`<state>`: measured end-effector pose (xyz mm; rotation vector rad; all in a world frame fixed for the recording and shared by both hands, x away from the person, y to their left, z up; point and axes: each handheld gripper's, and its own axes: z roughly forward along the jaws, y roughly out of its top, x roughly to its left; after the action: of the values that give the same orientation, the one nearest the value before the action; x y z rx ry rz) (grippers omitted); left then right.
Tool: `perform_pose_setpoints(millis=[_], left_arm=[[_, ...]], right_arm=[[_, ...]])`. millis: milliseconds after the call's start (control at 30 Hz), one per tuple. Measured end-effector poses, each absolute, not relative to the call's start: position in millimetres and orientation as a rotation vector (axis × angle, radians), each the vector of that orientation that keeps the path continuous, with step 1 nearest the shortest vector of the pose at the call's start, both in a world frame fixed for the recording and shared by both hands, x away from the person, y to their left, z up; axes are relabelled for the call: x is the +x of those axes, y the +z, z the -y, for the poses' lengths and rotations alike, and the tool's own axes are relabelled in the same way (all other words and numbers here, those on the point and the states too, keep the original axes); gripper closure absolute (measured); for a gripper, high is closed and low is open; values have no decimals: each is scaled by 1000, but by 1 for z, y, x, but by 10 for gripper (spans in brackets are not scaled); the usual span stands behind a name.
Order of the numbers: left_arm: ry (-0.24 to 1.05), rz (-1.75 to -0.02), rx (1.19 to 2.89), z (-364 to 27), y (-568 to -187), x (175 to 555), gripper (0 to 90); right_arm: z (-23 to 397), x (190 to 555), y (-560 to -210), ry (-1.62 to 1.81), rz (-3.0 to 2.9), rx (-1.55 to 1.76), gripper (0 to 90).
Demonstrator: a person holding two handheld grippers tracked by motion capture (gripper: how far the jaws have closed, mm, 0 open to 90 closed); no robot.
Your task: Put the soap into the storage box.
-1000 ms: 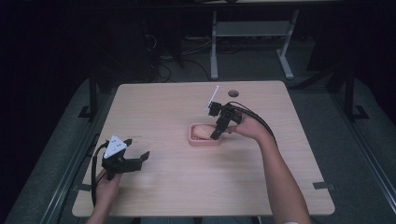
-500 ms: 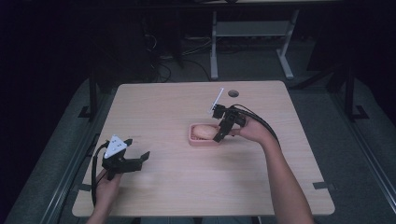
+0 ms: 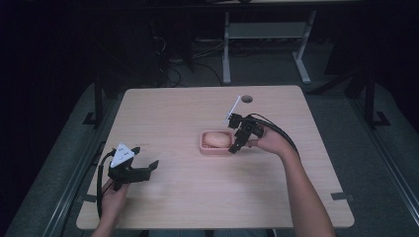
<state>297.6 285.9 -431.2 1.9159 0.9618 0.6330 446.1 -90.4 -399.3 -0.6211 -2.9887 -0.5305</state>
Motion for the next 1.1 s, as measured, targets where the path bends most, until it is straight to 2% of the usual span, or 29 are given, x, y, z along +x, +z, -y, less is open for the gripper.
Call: perform_pose_setpoints(millis=[1100], left_arm=[[634, -962, 1916, -286, -431, 298, 143]], right_arm=[[106, 434, -406, -516, 2979, -660, 226]])
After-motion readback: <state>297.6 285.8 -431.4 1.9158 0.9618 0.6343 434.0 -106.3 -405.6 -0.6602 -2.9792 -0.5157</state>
